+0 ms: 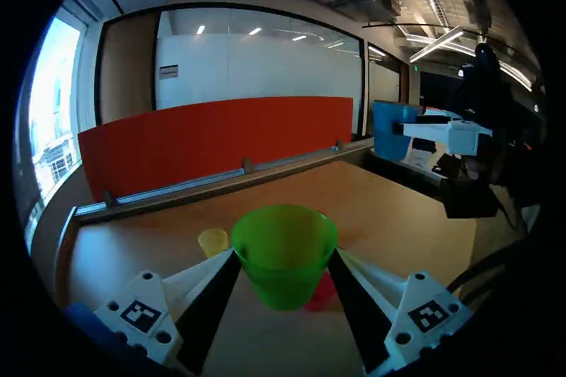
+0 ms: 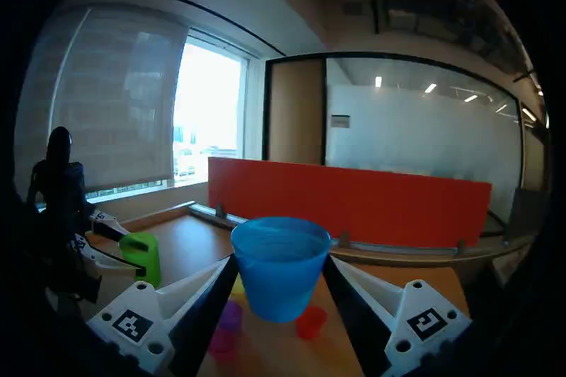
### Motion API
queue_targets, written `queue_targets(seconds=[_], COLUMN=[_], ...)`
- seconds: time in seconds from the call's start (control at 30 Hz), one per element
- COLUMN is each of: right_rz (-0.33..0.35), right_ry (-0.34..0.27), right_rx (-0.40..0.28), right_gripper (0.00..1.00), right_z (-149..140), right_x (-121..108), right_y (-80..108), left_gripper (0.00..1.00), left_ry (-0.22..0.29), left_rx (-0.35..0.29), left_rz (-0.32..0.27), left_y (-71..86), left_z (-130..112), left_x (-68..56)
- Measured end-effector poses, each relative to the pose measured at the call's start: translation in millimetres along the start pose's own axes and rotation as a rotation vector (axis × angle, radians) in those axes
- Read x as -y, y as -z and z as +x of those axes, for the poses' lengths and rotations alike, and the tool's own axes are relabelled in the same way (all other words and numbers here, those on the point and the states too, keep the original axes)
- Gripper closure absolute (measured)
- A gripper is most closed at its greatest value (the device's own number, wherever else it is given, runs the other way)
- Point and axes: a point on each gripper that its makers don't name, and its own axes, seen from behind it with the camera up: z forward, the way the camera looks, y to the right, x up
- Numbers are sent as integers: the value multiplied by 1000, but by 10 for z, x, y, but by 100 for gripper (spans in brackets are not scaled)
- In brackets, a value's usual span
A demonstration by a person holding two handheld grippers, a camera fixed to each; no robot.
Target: Pour water
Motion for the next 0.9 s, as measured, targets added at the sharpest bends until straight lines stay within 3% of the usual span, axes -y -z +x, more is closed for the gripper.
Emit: queue_targets(seconds=[0.3,0.9], right_rz=[62,182], right_ry=[42,186], right_rx=[21,41], right_gripper=[11,12], right_z=[13,105], right_x=[235,502], right_y=[-45,-151], left_gripper=[15,16], left_ry=[-11,-11], left_rx=[-10,-19], left_rz=[-21,-46], left_y=[12,13], left_z=[54,99], left_x=[-91,-228])
